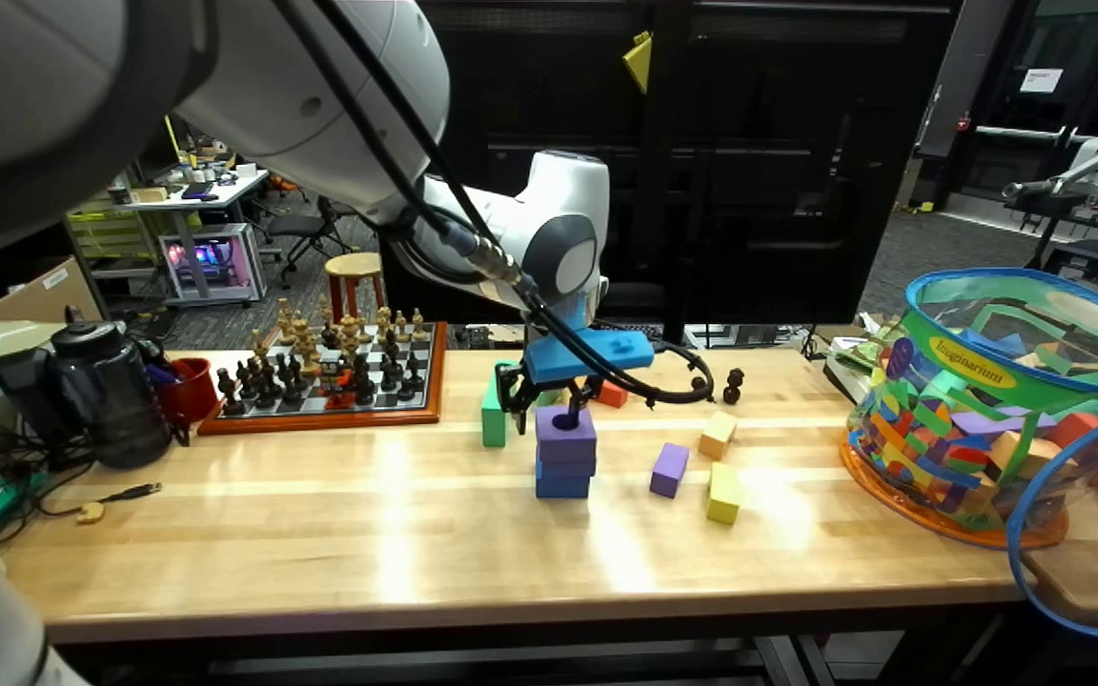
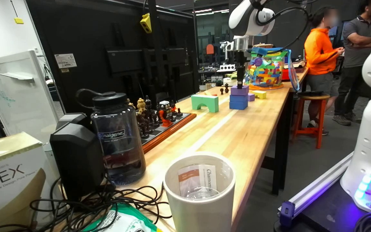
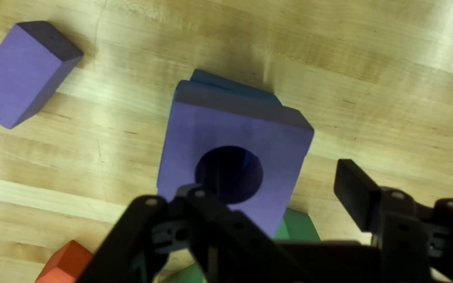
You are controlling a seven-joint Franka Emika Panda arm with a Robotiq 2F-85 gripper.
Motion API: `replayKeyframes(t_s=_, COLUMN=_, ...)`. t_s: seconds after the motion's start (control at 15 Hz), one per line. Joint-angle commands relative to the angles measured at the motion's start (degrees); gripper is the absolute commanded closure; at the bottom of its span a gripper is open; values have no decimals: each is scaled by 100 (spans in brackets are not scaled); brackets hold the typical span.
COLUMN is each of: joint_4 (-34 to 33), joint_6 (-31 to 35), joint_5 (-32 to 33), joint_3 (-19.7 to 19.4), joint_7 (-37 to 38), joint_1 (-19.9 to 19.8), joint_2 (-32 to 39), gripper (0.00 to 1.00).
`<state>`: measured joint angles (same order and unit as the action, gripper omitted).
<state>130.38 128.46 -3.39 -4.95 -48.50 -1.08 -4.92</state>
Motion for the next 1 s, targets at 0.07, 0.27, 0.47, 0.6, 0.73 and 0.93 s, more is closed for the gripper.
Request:
replayKeyframes(t_s=0.07, joint_4=-92, joint_6=-148, joint_5=13, joint_3=24, joint_7=-19, joint_1=-22, joint_2=-21, gripper=0)
replayKeyframes(t_s=0.27, joint_4=-105, joint_6=-232, joint_5=-17, joint_3=26, joint_7=31, joint_1=-22, joint_2=-84, gripper=0)
replayKeyframes(t_s=0.47, joint_4=-140, joint_6=-246, joint_5=-63, joint_3=13, joint_7=91, joint_1=-34, joint_2=-128, gripper=0)
replayKeyframes(t_s=0.6, joint_4=-211, joint_6=-209, joint_5=-147, joint_3=-22, joint_7=144, joint_1=-65, joint_2=-117, gripper=0)
replayKeyframes(t_s=0.73, joint_4=-308, joint_6=-156, joint_5=-316, joint_3=-81, joint_7=239, joint_1=-123, joint_2=-118, gripper=0)
replayKeyframes(t_s=0.93, joint_4=-497, joint_6=31, joint_5=-596, joint_3=-189, joint_7=605, joint_1=-237, joint_2=-50, gripper=0)
